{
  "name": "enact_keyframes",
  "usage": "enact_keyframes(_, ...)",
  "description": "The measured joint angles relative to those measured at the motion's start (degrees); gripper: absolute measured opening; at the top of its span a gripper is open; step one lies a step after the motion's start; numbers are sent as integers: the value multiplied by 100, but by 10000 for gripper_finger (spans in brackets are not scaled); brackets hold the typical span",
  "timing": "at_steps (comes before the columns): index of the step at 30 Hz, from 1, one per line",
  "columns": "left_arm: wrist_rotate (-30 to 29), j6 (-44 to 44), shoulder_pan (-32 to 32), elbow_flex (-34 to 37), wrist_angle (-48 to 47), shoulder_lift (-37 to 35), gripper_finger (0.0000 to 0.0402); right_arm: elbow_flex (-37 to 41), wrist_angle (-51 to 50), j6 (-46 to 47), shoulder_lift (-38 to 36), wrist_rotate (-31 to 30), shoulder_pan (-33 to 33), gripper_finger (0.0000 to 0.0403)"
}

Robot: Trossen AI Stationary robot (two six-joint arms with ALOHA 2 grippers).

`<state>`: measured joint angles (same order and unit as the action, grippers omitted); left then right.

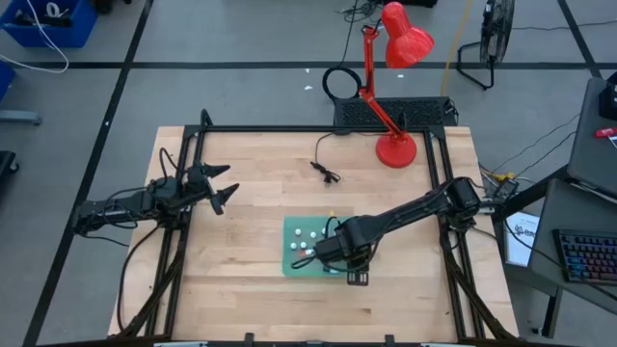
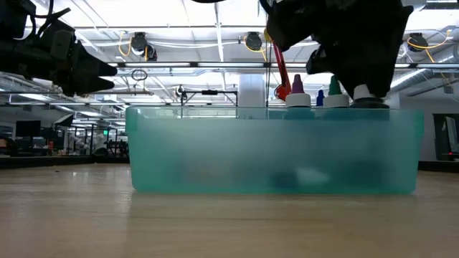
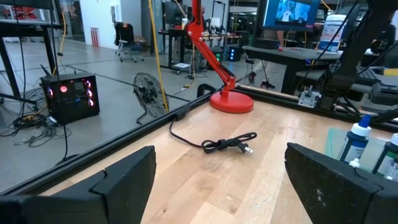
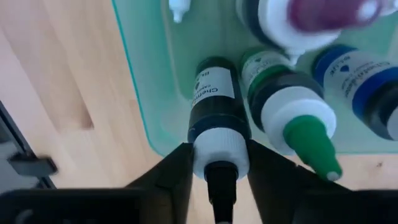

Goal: Pick & Place food coloring
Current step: Put the big black food coloring bottle into the light blue bin, then return to Home Position

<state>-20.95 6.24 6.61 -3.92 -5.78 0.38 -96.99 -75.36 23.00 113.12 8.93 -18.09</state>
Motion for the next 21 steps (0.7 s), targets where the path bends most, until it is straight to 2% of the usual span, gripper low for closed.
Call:
enact_keyframes(4, 0, 0, 0, 1, -1, 0, 353, 0, 40, 266, -16, 8, 2, 202)
enact_keyframes(7, 0, 0, 0, 2, 0, 0, 353, 9, -65, 384, -67, 15, 0, 238)
enact_keyframes(10, 0, 0, 0, 2, 0, 0, 353, 9, -246, 640, -243, 19, -4, 251)
enact_keyframes(15, 0, 0, 0, 1, -1, -1, 353, 9, -292, 1457, -801, -40, -96, 251)
enact_keyframes(19, 0, 0, 0, 0, -2, -2, 353, 9, -385, 1406, -1580, -998, -450, 249)
enact_keyframes(21, 0, 0, 0, 1, 0, -2, 353, 9, -754, 1330, -2048, -1913, -720, 249)
